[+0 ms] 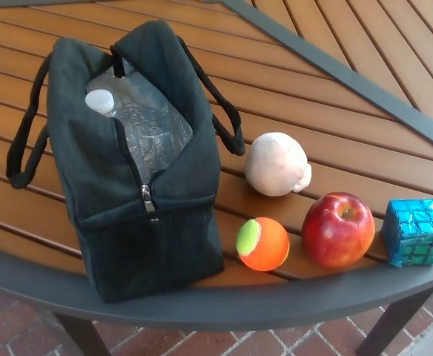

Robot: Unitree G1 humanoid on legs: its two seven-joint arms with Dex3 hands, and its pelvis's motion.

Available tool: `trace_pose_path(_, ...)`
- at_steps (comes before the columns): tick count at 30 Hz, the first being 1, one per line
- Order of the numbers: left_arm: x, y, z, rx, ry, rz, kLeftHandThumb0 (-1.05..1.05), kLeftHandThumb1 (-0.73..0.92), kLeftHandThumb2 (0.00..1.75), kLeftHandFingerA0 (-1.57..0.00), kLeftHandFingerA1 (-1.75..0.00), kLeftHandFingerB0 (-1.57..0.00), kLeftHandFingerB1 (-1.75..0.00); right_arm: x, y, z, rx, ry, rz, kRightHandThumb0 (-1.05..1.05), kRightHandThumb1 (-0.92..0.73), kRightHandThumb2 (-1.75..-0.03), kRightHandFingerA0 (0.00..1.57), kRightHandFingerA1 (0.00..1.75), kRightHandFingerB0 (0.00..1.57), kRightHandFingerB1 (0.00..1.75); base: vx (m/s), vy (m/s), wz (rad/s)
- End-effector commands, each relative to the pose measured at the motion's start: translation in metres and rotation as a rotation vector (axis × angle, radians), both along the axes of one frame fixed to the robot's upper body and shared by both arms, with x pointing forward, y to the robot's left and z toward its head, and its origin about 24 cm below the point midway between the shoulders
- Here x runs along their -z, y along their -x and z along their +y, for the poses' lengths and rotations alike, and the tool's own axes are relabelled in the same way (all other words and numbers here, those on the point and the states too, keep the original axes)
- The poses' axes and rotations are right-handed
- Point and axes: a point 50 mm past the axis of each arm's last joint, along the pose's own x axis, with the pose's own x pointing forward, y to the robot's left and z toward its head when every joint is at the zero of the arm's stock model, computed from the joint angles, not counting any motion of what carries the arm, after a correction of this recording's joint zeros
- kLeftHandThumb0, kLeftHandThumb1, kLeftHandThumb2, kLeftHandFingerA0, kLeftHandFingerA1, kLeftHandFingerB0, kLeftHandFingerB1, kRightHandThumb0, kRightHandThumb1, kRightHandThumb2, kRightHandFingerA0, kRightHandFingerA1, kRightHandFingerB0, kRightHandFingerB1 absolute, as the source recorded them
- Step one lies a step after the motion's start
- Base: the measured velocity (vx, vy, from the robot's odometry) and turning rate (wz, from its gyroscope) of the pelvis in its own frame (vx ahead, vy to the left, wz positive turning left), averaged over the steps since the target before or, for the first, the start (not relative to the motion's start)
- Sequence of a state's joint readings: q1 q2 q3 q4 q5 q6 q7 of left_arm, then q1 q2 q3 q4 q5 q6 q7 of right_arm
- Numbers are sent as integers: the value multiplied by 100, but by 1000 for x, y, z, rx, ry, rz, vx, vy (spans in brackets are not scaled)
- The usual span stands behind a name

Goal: Pick up a rubric cube, an apple, a tennis ball, a soft toy, a bottle from the table and put it into the lunch box one by one

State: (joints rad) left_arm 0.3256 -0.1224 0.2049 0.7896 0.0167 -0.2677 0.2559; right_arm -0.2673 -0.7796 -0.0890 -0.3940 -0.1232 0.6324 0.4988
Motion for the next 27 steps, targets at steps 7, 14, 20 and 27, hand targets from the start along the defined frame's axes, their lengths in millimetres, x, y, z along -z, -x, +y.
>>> trace_pose_path(7, -3, 6, 10, -10, -39, -26, 5, 55, 102, -99, -116, -93, -100, 15, -23, -9, -134, 178, 126, -95, -56, -89, 0, 2, 5, 4, 0, 0, 0)
trace_pose_path(14, -4, 7, 9, -13, -40, -23, 5, 56, 102, -101, -118, -93, -103, 26, -40, -4, -118, 311, 128, -94, -55, -88, 0, 0, 7, 6, 0, 0, 0)
trace_pose_path(20, -5, 5, 9, -9, -44, -16, 7, 58, 103, -102, -119, -93, -103, 44, -51, 1, -130, 330, 191, -91, -53, -88, 0, 7, 1, 6, 0, 0, 0)
trace_pose_path(27, -5, 4, 9, 0, -49, -16, 8, 53, 106, -105, -119, -95, -103, 75, -64, 6, -115, 314, 287, -92, -53, -89, 0, 7, 1, 5, 0, 0, 0)
